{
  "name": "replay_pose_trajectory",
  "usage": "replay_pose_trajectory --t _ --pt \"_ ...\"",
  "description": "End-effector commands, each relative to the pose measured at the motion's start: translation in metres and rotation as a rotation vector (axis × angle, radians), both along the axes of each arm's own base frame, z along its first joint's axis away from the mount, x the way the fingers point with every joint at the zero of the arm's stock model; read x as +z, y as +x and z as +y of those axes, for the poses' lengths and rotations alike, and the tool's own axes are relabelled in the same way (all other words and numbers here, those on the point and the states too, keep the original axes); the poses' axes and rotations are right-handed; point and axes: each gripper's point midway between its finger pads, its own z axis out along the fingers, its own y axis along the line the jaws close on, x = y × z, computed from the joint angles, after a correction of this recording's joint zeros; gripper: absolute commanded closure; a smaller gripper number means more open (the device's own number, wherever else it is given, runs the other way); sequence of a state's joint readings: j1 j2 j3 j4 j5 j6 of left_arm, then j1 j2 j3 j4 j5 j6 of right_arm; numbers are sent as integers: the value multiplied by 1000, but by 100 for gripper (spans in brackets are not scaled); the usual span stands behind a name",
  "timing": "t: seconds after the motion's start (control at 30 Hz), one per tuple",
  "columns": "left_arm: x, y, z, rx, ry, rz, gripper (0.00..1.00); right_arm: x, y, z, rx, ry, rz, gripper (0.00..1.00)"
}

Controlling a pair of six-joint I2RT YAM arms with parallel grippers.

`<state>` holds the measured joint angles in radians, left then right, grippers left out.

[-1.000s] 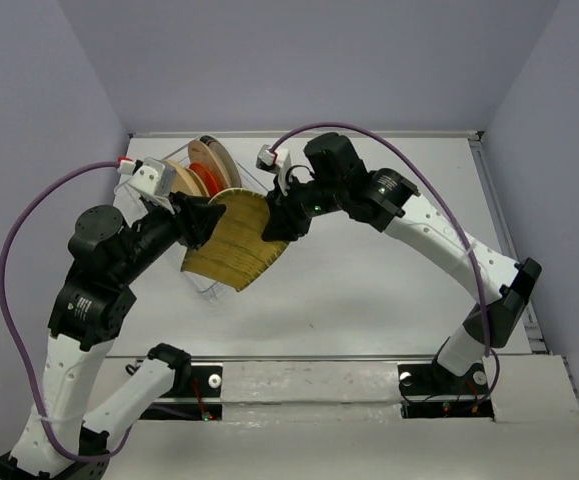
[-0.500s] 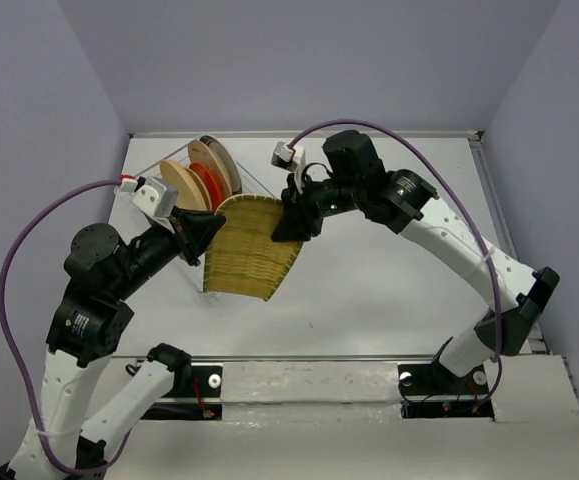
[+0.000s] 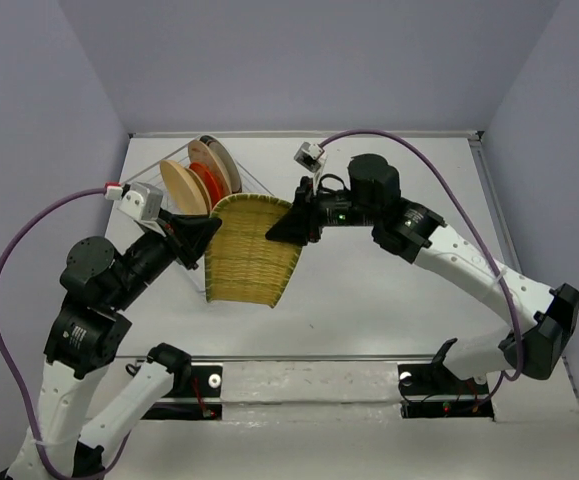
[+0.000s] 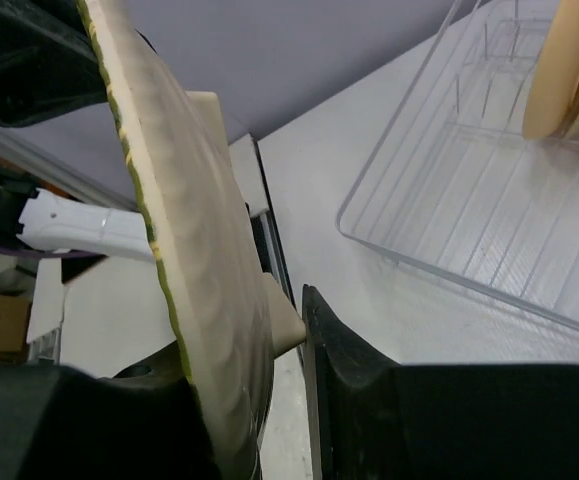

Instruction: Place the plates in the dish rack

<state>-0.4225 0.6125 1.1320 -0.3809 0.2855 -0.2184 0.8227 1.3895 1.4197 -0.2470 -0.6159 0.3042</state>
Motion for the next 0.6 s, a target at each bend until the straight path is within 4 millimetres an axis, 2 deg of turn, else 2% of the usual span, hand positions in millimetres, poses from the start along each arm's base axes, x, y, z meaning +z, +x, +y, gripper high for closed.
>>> replay_pose_trajectory --t 0.0,0.1,0.13,0.17,0.23,0.3,0.33,0.37,0.4,0.43,0.47,0.5,0.53,0.57 --pt "30 18 37 243 -133 -65 95 73 -12 -3 24 287 -96 93" --pt "22 21 46 298 -137 -48 95 91 -13 -4 15 387 -82 93" --pt "17 26 55 361 -137 -35 95 88 -13 -4 9 404 -38 93" --pt "13 27 59 383 -134 -29 95 99 -11 -5 -7 453 -44 93" --pt "3 30 70 444 -115 -8 95 107 -12 -5 -7 497 19 93" --pt "-10 34 87 549 -94 12 94 113 3 5 -43 495 59 93" --pt "-13 34 93 578 -85 12 89 113 8 13 -61 481 55 93" --pt "-12 34 104 638 -84 7 76 109 28 26 -127 442 77 93" --pt "-9 32 111 666 -83 -5 62 106 34 32 -132 421 79 93" --pt "-5 28 118 695 -86 -20 39 104 44 40 -171 414 83 93" --pt "6 23 133 759 -91 -49 27 101 52 46 -187 406 84 93" --pt "15 16 141 787 -104 -75 17 95 62 61 -234 386 97 93" --pt "26 11 148 814 -121 -106 1 89 72 67 -277 363 73 93" --pt "40 3 162 872 -151 -139 1 84 80 74 -317 344 69 93"
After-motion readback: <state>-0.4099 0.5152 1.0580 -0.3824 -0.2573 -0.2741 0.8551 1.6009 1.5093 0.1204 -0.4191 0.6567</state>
